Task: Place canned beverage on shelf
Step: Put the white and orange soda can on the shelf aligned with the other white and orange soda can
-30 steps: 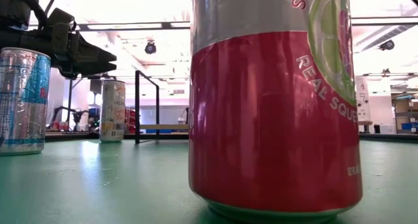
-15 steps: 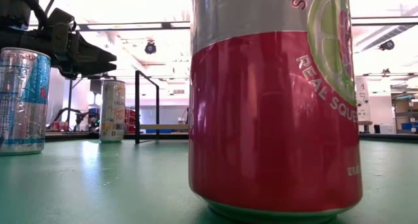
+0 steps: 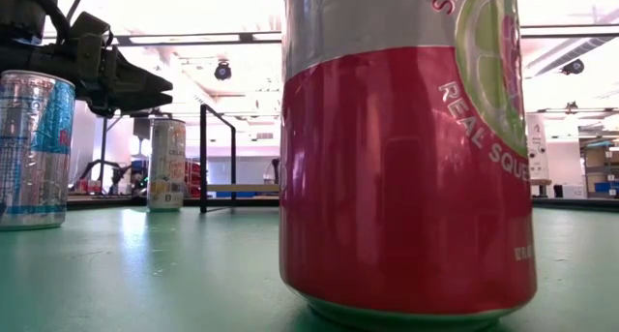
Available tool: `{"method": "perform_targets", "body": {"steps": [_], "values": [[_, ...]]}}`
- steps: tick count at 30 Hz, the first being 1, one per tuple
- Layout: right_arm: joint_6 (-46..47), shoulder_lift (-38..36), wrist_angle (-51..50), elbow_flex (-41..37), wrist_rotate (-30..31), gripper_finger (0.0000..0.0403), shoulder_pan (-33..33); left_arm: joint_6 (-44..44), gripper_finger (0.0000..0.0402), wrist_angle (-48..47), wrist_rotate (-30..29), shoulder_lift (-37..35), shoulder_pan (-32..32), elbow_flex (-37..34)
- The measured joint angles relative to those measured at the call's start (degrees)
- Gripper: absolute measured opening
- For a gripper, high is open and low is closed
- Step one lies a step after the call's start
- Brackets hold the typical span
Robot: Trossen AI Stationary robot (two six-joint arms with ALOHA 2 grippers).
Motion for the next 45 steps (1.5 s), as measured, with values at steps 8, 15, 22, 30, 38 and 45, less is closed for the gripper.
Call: {"method": "perform_targets", "body": {"steps": [8, 15, 22, 30, 38, 45], "values": [[-12.30, -0.35, 1.84, 3.72, 0.17, 0.0379, 0.00, 0.00, 0.0332, 0.01, 0.00, 0.00, -0.01, 0.01], [-19.59, -0.35, 3.72, 4.09, -0.23, 0.0379, 1.18, 0.00, 0.0332, 0.01, 0.00, 0.00, 0.00, 0.01], [-29.45, -0.31, 3.18, 3.77, -0.19, 0.0379, 2.54, 0.00, 0.0332, 0.00, 0.00, 0.00, 0.00, 0.01], [-38.69, -0.28, 6.29, 0.91, -1.81, 0.0380, 4.02, 0.00, 0.0332, 0.02, 0.00, 0.00, -0.02, 0.02], [-41.71, -0.26, 7.25, -0.05, -2.82, 0.0379, 4.15, 0.00, 0.0332, 0.02, 0.00, 0.00, -0.02, 0.00], [-41.86, -0.26, 7.59, -0.07, -2.74, 0.0379, 4.13, 0.00, 0.0332, 0.01, 0.00, 0.00, -0.01, 0.01]]}}
